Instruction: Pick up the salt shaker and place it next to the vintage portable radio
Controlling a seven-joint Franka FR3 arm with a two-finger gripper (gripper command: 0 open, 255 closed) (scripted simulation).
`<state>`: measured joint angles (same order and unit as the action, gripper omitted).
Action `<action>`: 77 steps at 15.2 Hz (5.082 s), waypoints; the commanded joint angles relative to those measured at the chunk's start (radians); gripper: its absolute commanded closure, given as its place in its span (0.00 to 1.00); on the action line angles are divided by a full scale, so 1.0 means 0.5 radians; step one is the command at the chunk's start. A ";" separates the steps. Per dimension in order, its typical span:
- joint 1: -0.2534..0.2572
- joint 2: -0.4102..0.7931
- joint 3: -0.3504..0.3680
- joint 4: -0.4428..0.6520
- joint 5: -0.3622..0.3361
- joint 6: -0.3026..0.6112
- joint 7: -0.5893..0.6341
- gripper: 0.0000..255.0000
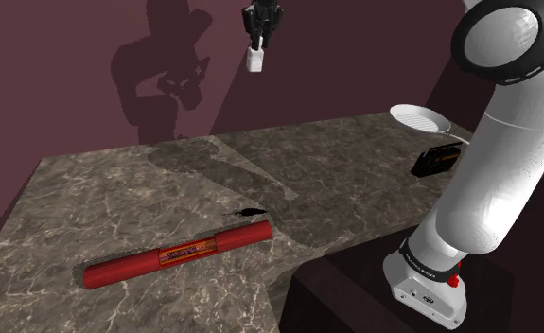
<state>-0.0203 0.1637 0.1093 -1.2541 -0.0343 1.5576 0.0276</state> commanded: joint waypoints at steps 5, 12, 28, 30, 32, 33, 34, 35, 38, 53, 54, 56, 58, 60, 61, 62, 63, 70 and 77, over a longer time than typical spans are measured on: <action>-0.117 -0.470 -0.089 -0.597 0.074 0.131 -0.195 1.00; -0.210 -0.909 -0.235 -1.064 0.094 0.158 -0.433 1.00; -0.417 -1.636 -0.667 -1.611 -0.096 -0.016 -1.015 1.00; -0.446 -1.698 -0.731 -1.636 -0.137 -0.048 -1.095 1.00; -0.474 -1.753 -0.796 -1.652 -0.180 -0.081 -1.177 1.00; -0.488 -1.778 -0.829 -1.657 -0.203 -0.097 -1.218 1.00; -0.501 -1.802 -0.864 -1.660 -0.226 -0.114 -1.260 1.00; -0.515 -1.823 -0.898 -1.660 -0.250 -0.130 -1.303 1.00; -0.552 -1.874 -1.005 -1.648 -0.322 -0.177 -1.434 1.00; -0.606 -1.877 -1.633 -1.299 -0.674 -0.358 -2.141 1.00; -0.598 -1.862 -1.683 -1.259 -0.692 -0.367 -2.192 1.00; -0.574 -1.829 -1.787 -1.171 -0.727 -0.382 -2.294 1.00; -0.539 -1.791 -1.900 -1.074 -0.758 -0.397 -2.397 1.00; -0.494 -1.750 -2.016 -0.972 -0.784 -0.411 -2.496 1.00; -0.502 -1.766 -2.015 -1.009 -0.793 -0.389 -2.491 1.00; -0.512 -1.781 -2.016 -1.046 -0.801 -0.366 -2.486 1.00; -0.520 -1.796 -2.016 -1.082 -0.809 -0.343 -2.481 1.00; -0.576 -1.885 -2.036 -1.320 -0.867 -0.187 -2.454 1.00; -0.619 -1.955 -2.080 -1.533 -0.928 -0.032 -2.434 1.00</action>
<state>-0.3295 -0.8116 -0.9262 -2.0072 -0.4949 1.5290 -1.1920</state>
